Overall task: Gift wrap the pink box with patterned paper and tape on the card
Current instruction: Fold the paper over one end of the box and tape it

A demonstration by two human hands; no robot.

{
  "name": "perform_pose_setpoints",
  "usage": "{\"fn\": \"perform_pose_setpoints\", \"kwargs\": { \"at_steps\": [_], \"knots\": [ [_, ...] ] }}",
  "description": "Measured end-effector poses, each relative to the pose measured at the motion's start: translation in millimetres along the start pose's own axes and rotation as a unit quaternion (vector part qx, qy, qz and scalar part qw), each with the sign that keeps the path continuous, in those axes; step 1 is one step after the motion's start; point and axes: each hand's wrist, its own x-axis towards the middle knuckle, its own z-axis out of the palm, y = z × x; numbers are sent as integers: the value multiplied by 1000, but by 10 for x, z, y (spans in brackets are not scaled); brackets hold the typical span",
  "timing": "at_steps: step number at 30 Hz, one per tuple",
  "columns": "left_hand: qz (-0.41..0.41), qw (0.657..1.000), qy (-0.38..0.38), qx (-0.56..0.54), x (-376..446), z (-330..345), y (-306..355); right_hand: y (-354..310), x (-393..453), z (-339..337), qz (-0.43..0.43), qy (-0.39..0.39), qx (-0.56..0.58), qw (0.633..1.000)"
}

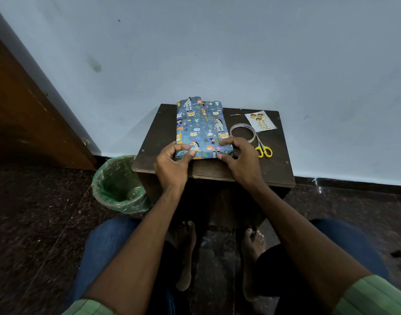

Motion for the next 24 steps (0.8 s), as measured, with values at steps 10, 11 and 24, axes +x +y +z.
{"fn": "perform_pose_setpoints", "kwargs": {
  "at_steps": [10, 11, 24],
  "knots": [
    [64, 997, -53, 1, 41, -71, 199, -98, 94, -125, 26, 54, 111, 992],
    [70, 996, -53, 6, 46, -71, 207, -112, 99, -140, 28, 57, 121, 991],
    [21, 999, 7, -43, 33, -11, 278, -147, 118, -88, 63, 74, 147, 984]
  ]
}}
